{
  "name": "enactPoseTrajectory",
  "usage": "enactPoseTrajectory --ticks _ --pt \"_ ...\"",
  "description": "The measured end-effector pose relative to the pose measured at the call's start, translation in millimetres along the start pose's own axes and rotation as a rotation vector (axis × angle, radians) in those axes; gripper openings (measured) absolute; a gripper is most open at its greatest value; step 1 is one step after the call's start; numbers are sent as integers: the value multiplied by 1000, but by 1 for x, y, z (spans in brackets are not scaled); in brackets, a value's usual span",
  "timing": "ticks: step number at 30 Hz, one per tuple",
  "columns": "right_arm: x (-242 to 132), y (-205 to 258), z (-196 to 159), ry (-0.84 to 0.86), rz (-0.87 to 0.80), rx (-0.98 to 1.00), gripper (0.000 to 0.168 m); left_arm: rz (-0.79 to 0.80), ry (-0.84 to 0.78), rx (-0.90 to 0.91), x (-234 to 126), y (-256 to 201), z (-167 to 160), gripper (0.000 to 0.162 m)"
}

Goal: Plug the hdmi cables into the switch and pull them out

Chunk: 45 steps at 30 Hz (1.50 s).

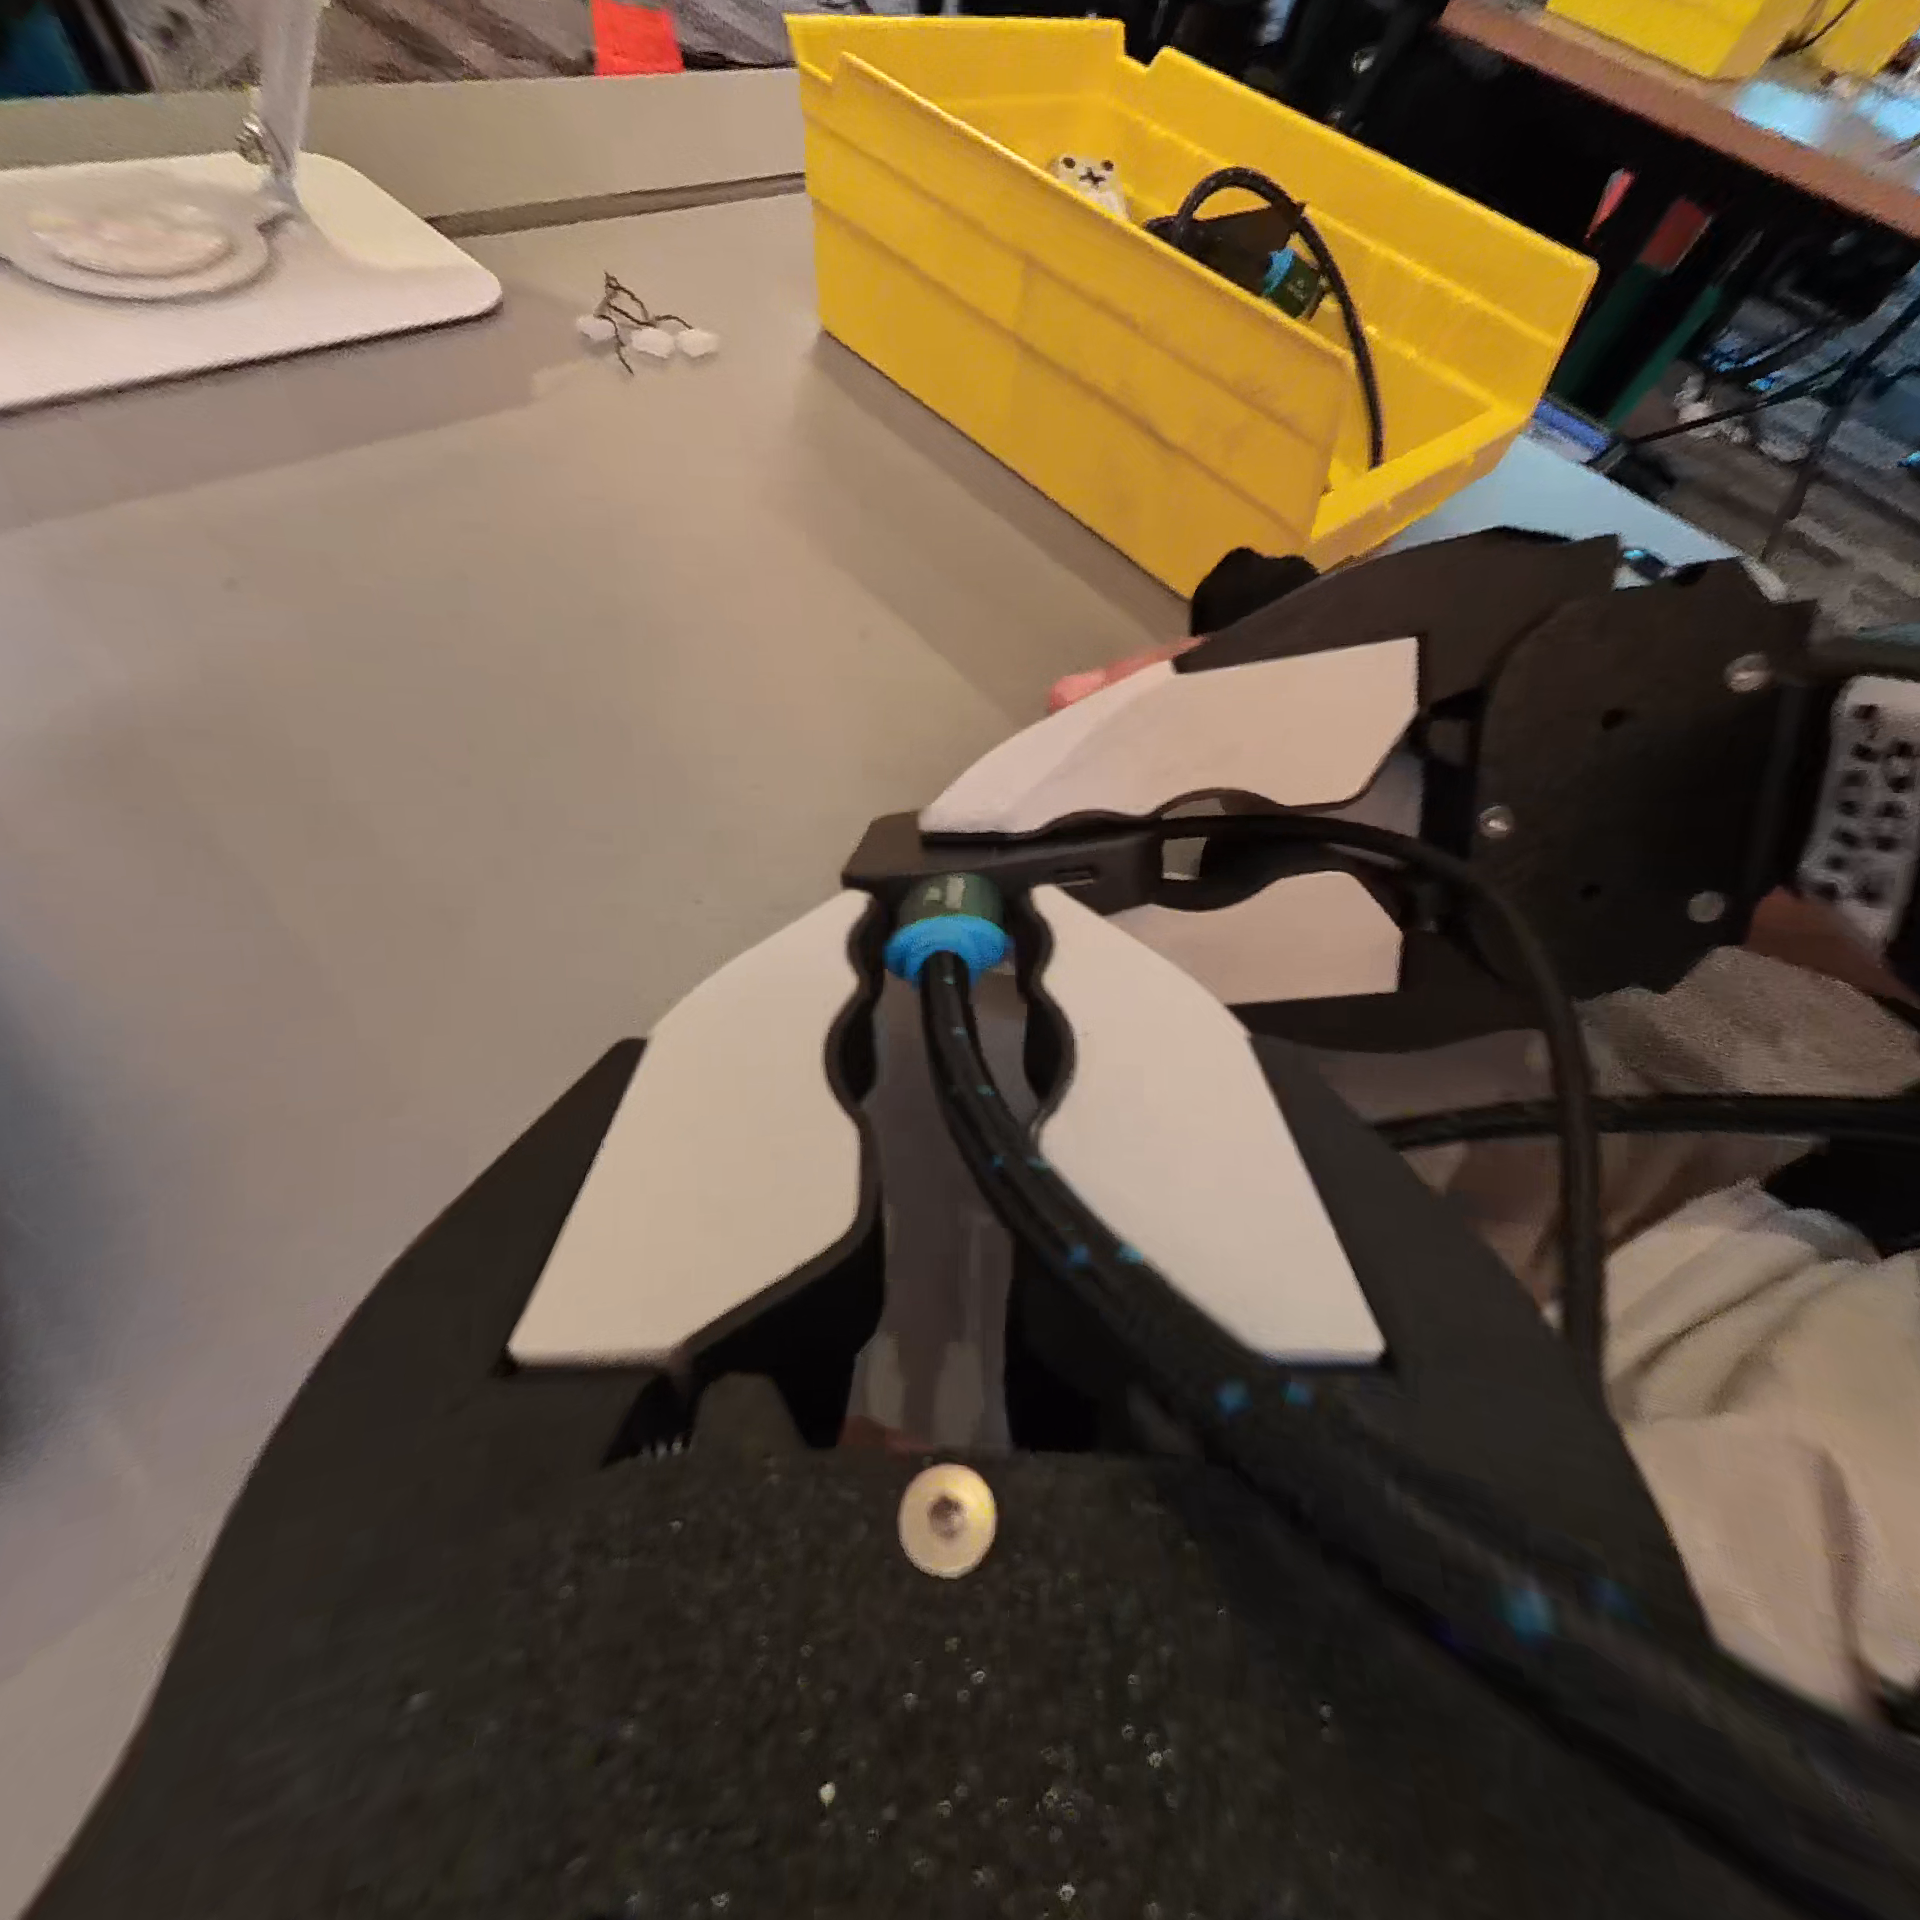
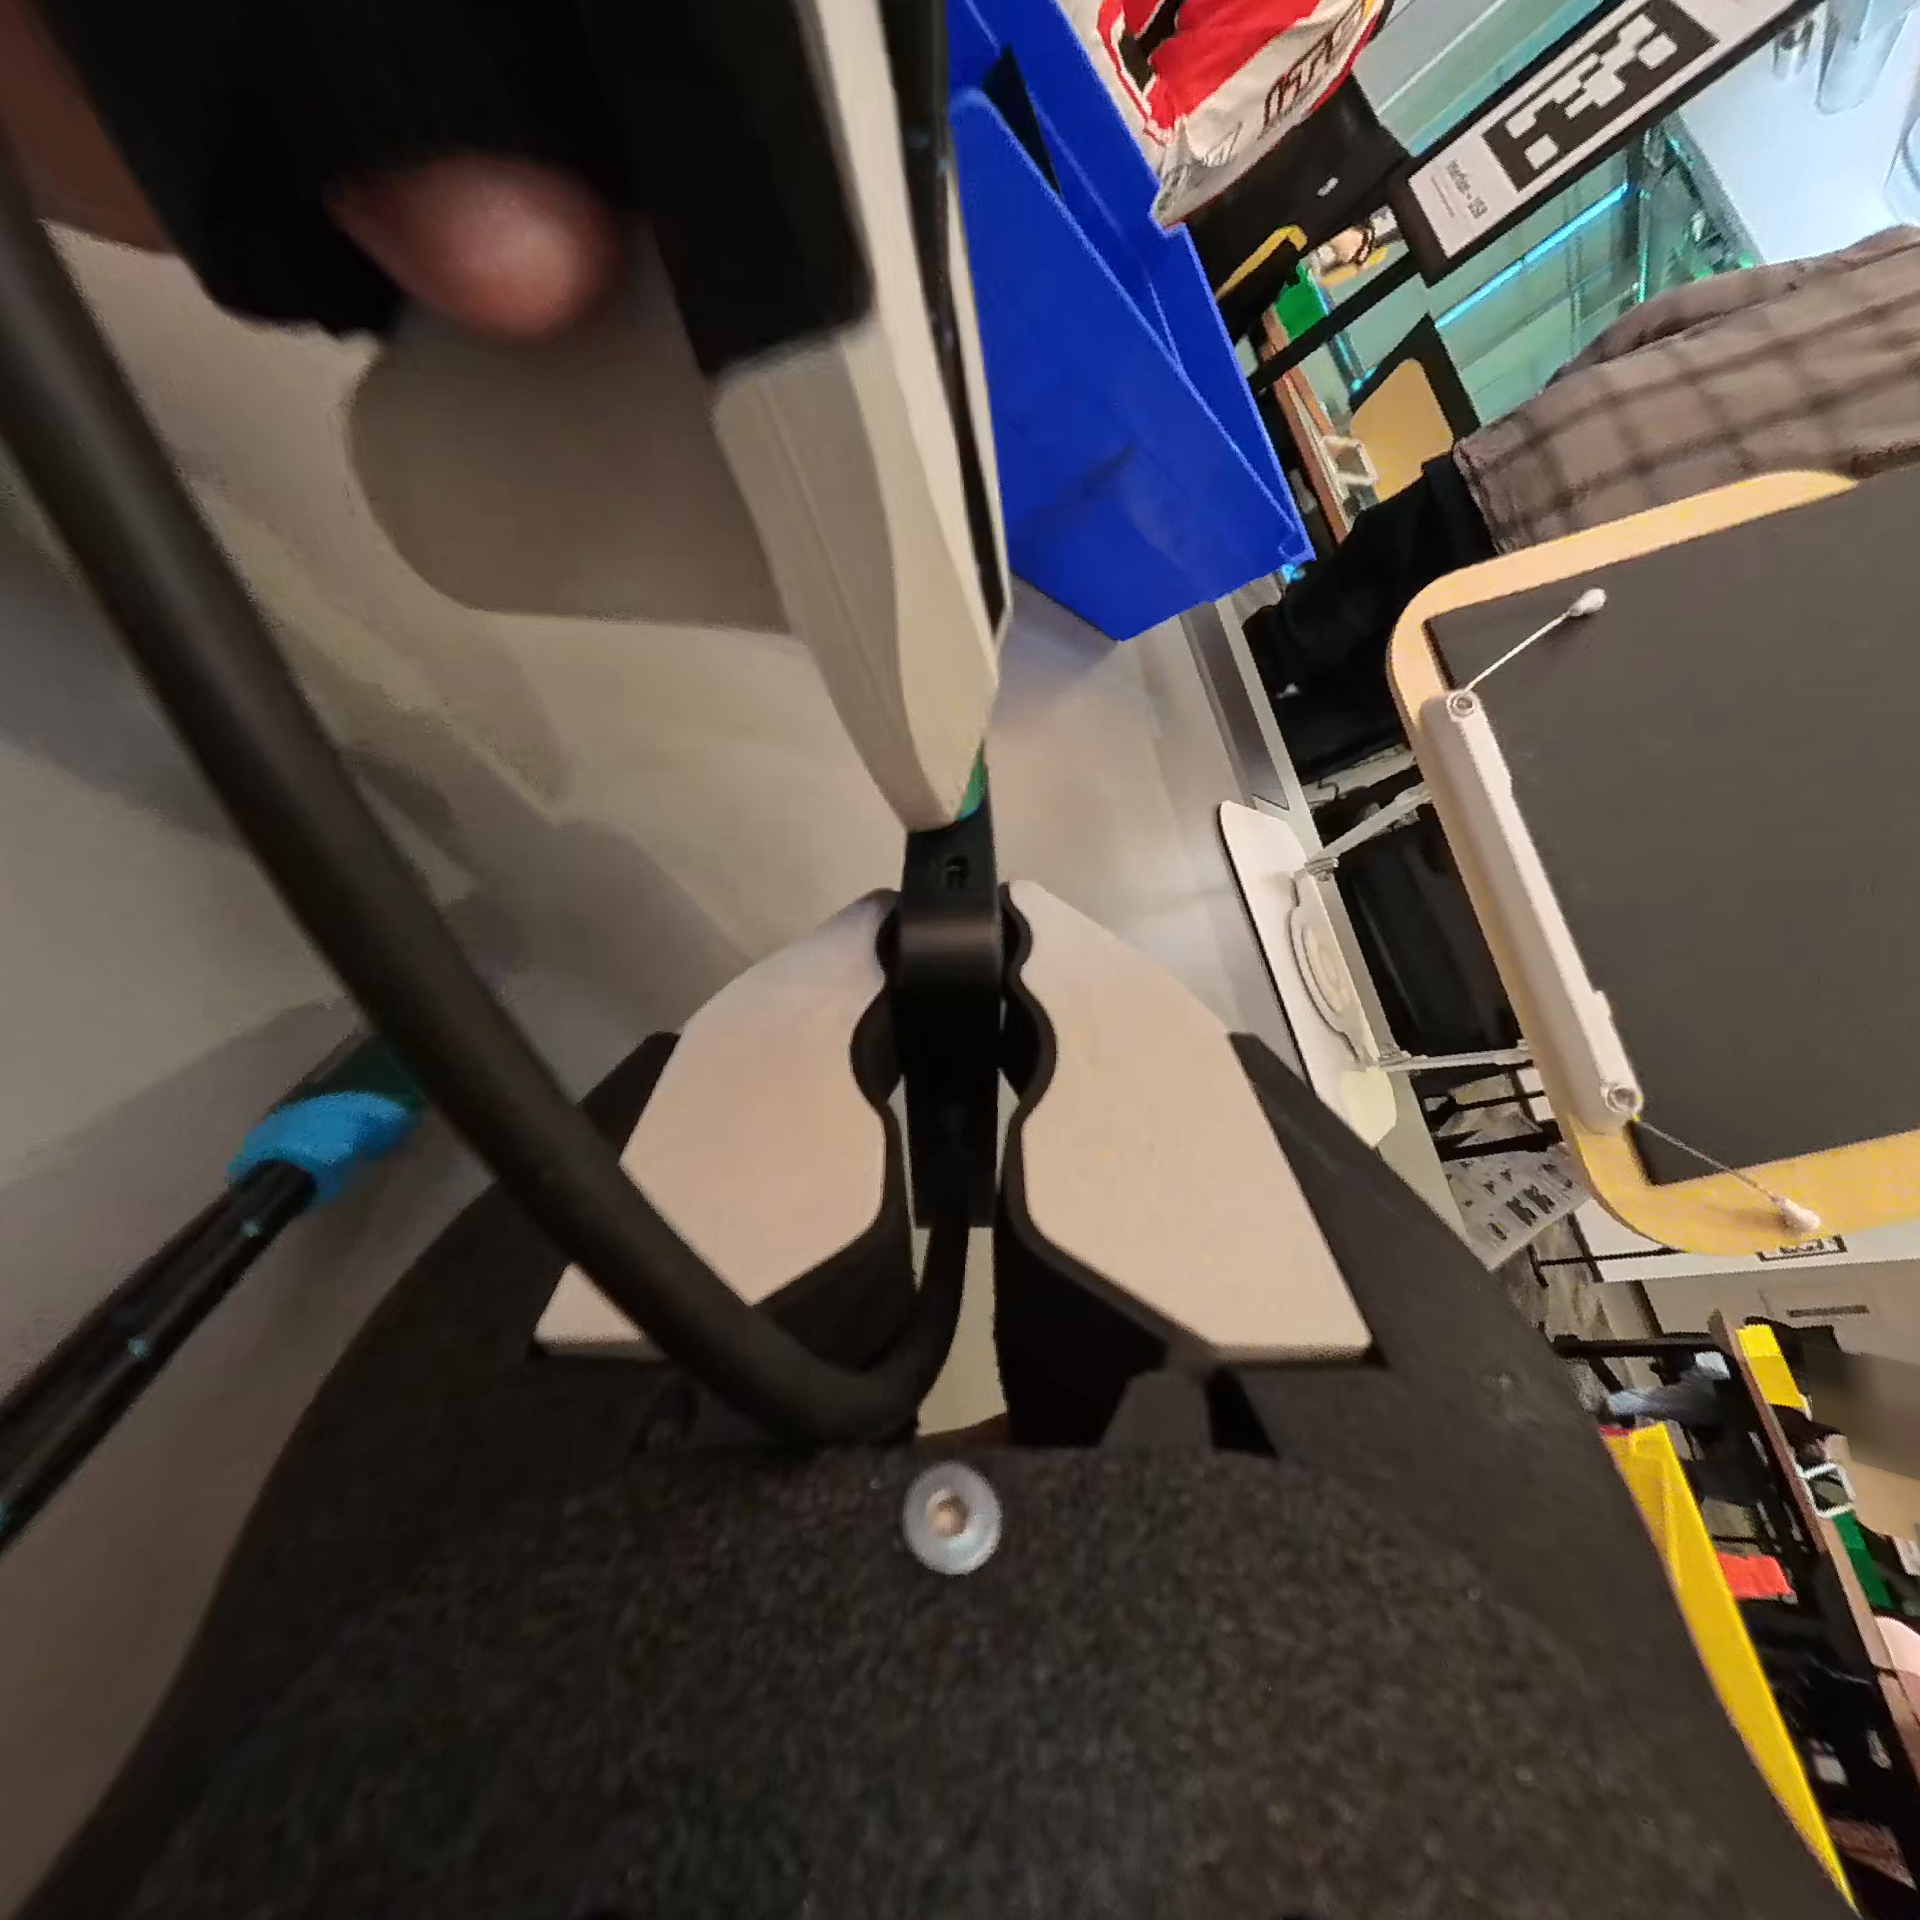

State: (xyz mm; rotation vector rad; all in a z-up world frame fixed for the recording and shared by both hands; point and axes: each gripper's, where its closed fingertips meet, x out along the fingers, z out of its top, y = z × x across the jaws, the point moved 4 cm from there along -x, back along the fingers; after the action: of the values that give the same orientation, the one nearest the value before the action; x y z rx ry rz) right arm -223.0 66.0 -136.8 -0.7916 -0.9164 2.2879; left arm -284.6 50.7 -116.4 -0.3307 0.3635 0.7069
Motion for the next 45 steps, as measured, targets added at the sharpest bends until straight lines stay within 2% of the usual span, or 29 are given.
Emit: enactPoseTrajectory --ticks 6,30,31,32,33,35,36,39,42,45 --pt "0 1 1 2 9 -6 13 13 9 61 1 2 -1 22" --pt "4 -1 1 61 -5 42 14 46 -25 76 -2 5 0 22" --pt "6 -4 -12 172 -31 35 13 45 -106 82 -12 5 10 22" --pt "11 -7 -46 324 -12 29 13 68 -167 92 -26 8 21 22" --pt "6 -21 -66 326 -44 96 13 120 -203 107 -39 15 30 22" --pt "-13 -51 -43 171 -128 228 13 173 -164 89 -49 35 26 22" --pt "-15 -55 -31 138 -152 220 13 170 -157 37 -47 46 19 22" --pt "-7 -32 -34 163 -74 197 13 103 -77 -64 -34 56 0 22" --pt "-6 -40 -42 168 -68 257 13 151 0 24 -25 54 -11 22" --pt "-12 -54 -47 149 -78 371 13 169 4 68 -23 51 -11 22"
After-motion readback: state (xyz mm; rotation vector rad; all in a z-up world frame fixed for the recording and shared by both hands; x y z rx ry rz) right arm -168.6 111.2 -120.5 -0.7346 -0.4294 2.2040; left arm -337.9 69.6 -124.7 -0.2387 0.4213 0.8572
